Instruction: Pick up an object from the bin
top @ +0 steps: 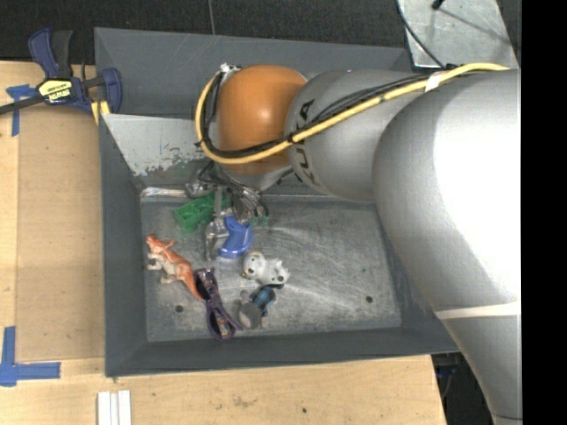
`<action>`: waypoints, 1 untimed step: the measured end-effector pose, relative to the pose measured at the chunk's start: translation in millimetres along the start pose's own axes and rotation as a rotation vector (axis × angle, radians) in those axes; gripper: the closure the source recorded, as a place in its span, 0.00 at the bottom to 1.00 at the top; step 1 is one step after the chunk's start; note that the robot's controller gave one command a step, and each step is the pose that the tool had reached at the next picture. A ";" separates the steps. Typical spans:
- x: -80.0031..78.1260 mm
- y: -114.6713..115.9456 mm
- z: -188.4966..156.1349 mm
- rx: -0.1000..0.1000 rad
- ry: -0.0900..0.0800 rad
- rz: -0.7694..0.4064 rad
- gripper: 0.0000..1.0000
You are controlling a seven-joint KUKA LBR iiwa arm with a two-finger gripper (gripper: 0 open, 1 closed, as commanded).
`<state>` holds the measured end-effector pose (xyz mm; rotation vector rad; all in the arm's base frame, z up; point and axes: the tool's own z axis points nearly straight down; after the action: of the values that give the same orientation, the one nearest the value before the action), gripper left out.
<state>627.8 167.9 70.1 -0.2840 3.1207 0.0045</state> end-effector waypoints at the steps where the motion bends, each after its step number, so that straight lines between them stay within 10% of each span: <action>1: 55.1 43.6 -40.1 0.002 0.011 -0.017 0.00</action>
Offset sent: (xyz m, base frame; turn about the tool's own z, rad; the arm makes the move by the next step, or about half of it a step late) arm -0.0029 -0.0337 -0.0001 0.0929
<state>565.5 200.6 109.9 -0.3111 3.1292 -0.0006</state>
